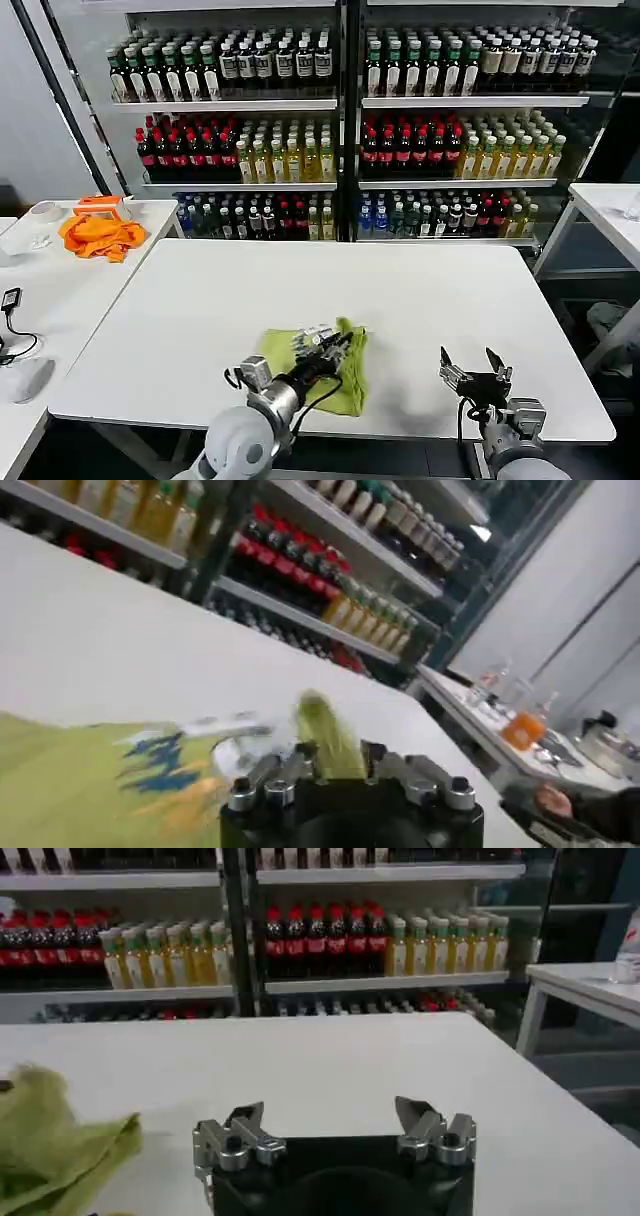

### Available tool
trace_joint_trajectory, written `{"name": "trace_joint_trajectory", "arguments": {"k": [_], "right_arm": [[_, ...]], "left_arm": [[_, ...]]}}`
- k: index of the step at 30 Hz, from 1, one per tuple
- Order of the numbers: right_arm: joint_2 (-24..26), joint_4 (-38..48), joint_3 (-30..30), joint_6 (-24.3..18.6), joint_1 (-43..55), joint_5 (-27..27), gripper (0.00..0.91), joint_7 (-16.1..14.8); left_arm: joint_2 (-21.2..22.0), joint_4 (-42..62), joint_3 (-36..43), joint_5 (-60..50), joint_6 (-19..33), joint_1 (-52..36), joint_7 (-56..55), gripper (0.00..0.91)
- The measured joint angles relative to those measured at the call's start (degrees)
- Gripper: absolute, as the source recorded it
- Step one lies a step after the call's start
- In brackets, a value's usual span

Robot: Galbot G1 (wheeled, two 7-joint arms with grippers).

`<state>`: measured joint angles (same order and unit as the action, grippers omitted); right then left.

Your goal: Fold and organize the clothes.

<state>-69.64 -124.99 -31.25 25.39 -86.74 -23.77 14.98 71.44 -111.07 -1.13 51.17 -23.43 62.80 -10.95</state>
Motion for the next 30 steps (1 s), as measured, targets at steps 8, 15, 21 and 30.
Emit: {"name": "trace_joint_trajectory", "arguments": {"k": [8,15,21,30], "right_arm": [[0.0,0.2,-0.2,-0.1,0.0,0.0,0.907,-0.1],[-0.1,0.5,0.4,-0.1,0.6,0.0,0.907,-0.1],[0.3,0.6,0.4,-0.1,0.9,0.0,0.907,-0.1],[0.3,0.7,0.5,0.0,0.8,0.0,0.907,-0.1]], "left_arm": [[0.2,-1.5,-0.8,-1.2,-0.1,1.5,1.2,0.907],[-2.0,-2.7,-5.7,-2.7,-0.4,4.2,0.6,0.907],[-4.5,-2.0,-11.6,-3.2,-1.3,6.7,-0.3,0.907],[-5.2,0.5,-15.5,-2.7,-2.8,8.2,-0.6,0.907]]}}
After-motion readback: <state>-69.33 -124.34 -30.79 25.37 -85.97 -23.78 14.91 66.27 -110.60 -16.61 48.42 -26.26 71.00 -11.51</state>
